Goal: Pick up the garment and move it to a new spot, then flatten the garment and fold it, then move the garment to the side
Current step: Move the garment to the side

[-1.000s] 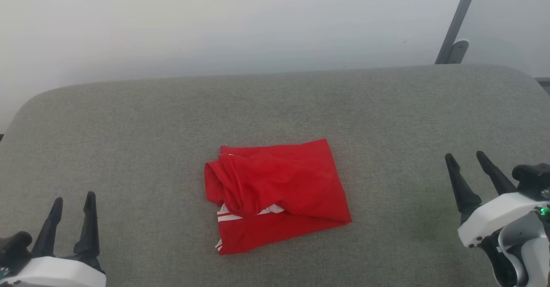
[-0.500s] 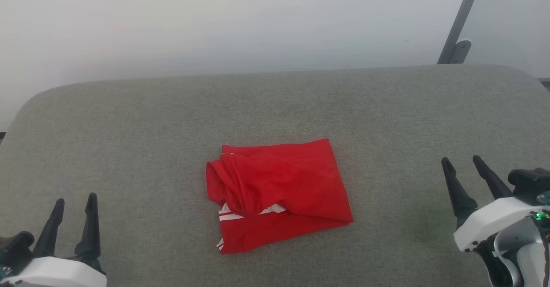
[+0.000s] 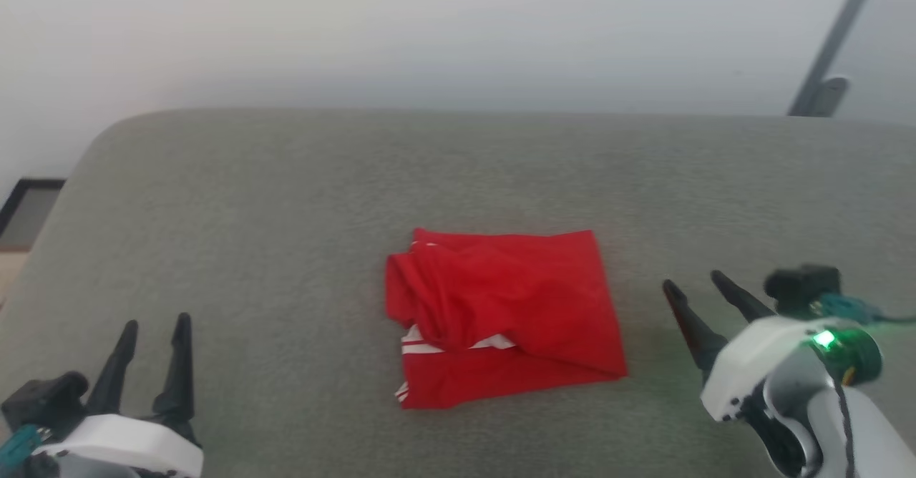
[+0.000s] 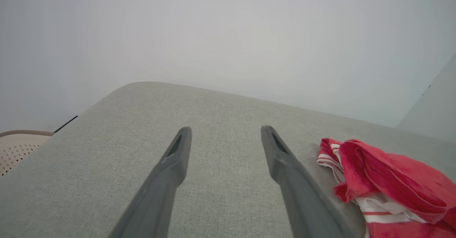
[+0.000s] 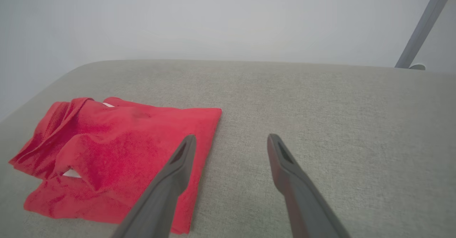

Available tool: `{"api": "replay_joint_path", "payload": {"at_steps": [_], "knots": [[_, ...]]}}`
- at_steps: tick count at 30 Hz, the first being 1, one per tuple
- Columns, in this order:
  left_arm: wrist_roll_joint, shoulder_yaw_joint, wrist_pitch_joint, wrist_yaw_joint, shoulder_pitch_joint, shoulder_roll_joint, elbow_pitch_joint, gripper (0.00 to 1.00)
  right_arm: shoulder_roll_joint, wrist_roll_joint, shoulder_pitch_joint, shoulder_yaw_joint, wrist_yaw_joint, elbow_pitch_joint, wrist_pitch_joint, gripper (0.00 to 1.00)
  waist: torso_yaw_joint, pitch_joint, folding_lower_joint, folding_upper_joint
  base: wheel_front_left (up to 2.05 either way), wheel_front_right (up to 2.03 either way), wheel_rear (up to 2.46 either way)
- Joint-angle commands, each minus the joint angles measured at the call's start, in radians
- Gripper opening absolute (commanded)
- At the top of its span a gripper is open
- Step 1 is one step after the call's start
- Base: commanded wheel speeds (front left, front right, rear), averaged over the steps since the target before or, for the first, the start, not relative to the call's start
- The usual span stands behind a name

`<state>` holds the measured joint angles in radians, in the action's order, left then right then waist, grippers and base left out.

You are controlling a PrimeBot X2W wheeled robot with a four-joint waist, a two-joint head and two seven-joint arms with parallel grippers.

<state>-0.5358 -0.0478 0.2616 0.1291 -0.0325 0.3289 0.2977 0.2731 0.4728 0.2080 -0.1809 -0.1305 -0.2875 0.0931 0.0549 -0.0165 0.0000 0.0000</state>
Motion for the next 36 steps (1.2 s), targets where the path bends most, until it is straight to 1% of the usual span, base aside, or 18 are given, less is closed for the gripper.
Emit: {"api": "replay_joint_path", "payload": {"at_steps": [1,5,9,12,16,25,29,30,31,34,36], "knots": [[0.001,0.006,0.004,0.001,-0.016,-0.002,0.004,1.00,0.002,0.008,0.021,-0.011,0.000,-0.005,0.013,1.00,0.030,-0.015,0.0000,0.0000,0.00,0.00,0.00],[-0.004,0.033,0.004,0.001,-0.038,-0.012,0.016,1.00,0.009,0.034,0.075,-0.043,0.000,-0.047,0.087,1.00,0.082,-0.034,0.0000,0.0000,0.00,0.00,0.00],[-0.007,0.055,0.004,0.001,-0.057,-0.023,0.026,1.00,0.029,0.044,0.129,-0.070,0.000,-0.093,0.176,1.00,0.129,-0.056,0.0000,0.0000,0.00,0.00,0.00],[-0.009,0.073,0.004,0.001,-0.073,-0.032,0.033,1.00,0.052,0.040,0.165,-0.079,0.000,-0.129,0.252,1.00,0.161,-0.078,0.0000,0.0000,0.00,0.00,0.00],[-0.013,0.095,0.004,0.001,-0.094,-0.042,0.043,1.00,0.064,0.043,0.208,-0.073,0.000,-0.173,0.357,1.00,0.196,-0.107,0.0000,0.0000,0.00,0.00,0.00],[-0.023,0.113,0.004,0.001,-0.125,-0.059,0.058,1.00,0.042,0.070,0.262,-0.071,0.000,-0.275,0.592,1.00,0.234,-0.150,0.0000,0.0000,0.00,0.00,0.00],[-0.022,0.119,0.004,0.001,-0.137,-0.063,0.064,1.00,0.023,0.071,0.282,-0.063,0.000,-0.298,0.643,1.00,0.238,-0.160,0.0000,0.0000,0.00,0.00,0.00],[-0.024,0.120,0.004,0.001,-0.140,-0.063,0.066,1.00,0.023,0.065,0.284,-0.059,0.000,-0.306,0.656,0.43,0.238,-0.163,0.0000,0.0000,0.00,0.00,0.00],[-0.024,0.122,0.004,0.001,-0.142,-0.063,0.068,1.00,0.020,0.060,0.286,-0.055,0.000,-0.312,0.668,0.00,0.237,-0.164,0.0000,0.0000,0.00,0.00,0.00],[-0.013,0.124,0.004,0.001,-0.151,-0.058,0.073,1.00,0.018,0.035,0.298,-0.044,0.000,-0.319,0.699,0.00,0.227,-0.172,0.0000,0.0000,0.00,0.00,0.00],[-0.011,0.121,0.004,0.001,-0.162,-0.061,0.068,1.00,0.016,0.024,0.319,-0.021,0.000,-0.308,0.694,0.00,0.217,-0.176,0.0000,0.0000,0.00,0.00,0.00]]}}
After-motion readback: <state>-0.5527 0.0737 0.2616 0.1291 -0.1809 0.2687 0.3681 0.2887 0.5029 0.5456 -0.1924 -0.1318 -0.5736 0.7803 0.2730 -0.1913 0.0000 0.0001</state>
